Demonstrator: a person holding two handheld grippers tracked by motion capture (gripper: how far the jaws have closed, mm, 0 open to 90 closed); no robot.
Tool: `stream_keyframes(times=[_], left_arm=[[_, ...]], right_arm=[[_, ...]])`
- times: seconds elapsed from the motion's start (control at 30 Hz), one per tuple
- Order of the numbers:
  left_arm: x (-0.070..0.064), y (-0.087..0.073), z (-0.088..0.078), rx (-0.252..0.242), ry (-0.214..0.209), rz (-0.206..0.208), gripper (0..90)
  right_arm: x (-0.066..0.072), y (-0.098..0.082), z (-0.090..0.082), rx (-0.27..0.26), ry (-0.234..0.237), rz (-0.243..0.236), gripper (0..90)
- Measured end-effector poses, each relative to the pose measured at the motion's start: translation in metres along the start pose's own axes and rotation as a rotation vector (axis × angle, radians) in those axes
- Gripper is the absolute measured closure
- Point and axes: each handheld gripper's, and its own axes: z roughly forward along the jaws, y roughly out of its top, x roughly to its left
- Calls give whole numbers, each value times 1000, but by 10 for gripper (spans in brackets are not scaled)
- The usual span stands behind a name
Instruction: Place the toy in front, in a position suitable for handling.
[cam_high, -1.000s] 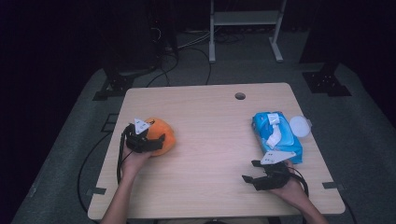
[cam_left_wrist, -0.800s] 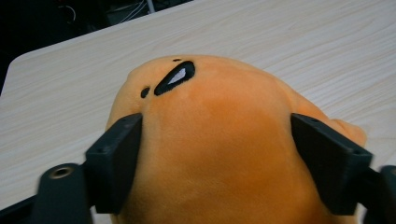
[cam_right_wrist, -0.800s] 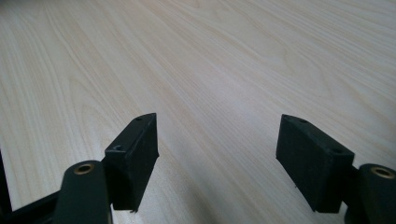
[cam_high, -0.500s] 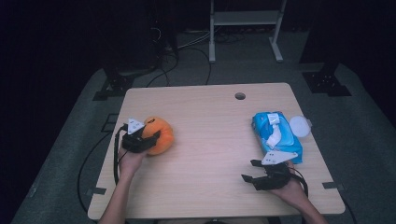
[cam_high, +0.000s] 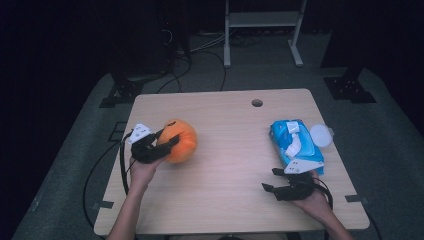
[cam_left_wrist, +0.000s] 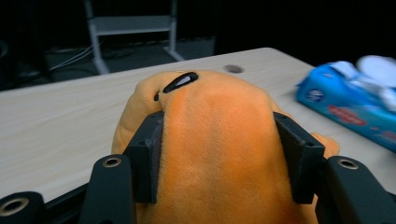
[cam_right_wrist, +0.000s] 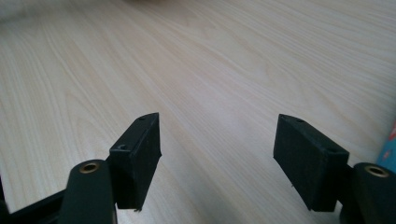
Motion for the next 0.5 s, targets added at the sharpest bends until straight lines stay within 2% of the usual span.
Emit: stream_keyframes(times=[0.07,0.1,0.13,0.2,0.23,0.27,0.33,0.37,0.4,0.47,0.5], left_arm=[[-13,3,3,-3,-45,19,428],[-13,3,3,-3,-45,19,428],[-25,4,8,1,-89,38,428],[-39,4,13,12,-131,54,428],[-39,4,13,12,-131,54,427],[-52,4,19,21,-171,71,428],[-65,2,25,29,-212,81,427],[-65,2,25,29,-212,81,426],[-78,-1,30,41,-248,105,424],[-89,-5,36,54,-280,130,422],[-89,-5,36,54,-280,130,422]], right_arm=[[-2,0,-2,-8,-6,2,307],[-2,0,-2,-8,-6,2,307],[-3,0,-4,-15,-11,8,307],[-4,0,-6,-25,-14,12,307],[-5,0,-7,-26,-16,17,307],[-6,0,-8,-32,-19,15,307],[-8,0,-12,-43,-25,23,307],[-9,0,-14,-48,-29,28,307],[-10,0,-15,-56,-34,29,307],[-11,0,-19,-71,-43,38,307],[-11,0,-19,-71,-43,38,307]])
